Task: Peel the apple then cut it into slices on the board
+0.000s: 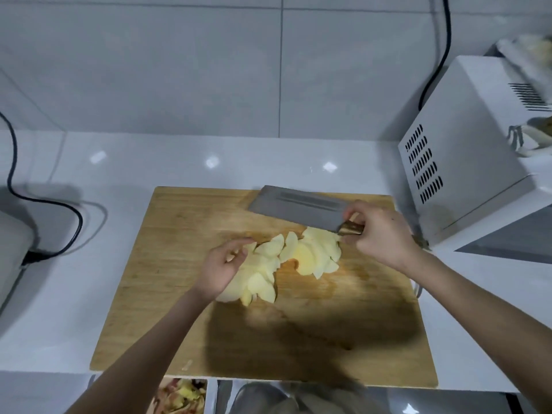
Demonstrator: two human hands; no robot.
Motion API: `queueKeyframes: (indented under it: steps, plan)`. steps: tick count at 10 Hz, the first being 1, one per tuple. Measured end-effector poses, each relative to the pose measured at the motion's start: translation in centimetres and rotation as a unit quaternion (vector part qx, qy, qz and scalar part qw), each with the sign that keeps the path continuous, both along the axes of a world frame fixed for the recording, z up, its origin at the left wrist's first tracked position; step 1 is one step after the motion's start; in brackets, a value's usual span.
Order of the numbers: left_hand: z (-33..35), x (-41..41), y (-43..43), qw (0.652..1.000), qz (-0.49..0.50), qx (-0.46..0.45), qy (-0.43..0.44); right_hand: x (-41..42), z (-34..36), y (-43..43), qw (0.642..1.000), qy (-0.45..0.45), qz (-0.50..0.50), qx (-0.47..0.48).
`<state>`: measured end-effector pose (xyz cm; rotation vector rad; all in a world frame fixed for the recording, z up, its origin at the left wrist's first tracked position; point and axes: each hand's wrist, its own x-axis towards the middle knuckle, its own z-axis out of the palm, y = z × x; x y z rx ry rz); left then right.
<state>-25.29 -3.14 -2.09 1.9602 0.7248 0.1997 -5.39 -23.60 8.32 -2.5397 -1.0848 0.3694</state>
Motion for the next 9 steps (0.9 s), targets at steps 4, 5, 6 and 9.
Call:
queueKeyframes:
  steps: [4, 5, 6, 9]
  plan:
    - [2.2, -2.1, 2.4, 0.981, 0.180, 0.070, -0.018, 1.5, -8.9, 13.8, 0.979, 0.050, 0.188, 0.064]
    - [2.8, -2.3, 2.7, 0.975, 0.202, 0.096, 0.003, 2.1, -10.5, 15.8, 0.975, 0.067, 0.205, 0.046]
    - [3.3, -2.3, 3.1, 0.967, 0.231, 0.109, 0.005, 2.5, -11.5, 16.6, 0.973, 0.074, 0.215, 0.027]
    - [5.3, -2.0, 3.7, 0.953, 0.290, 0.077, -0.046, 2.1, -11.7, 17.4, 0.970, 0.017, 0.240, 0.009]
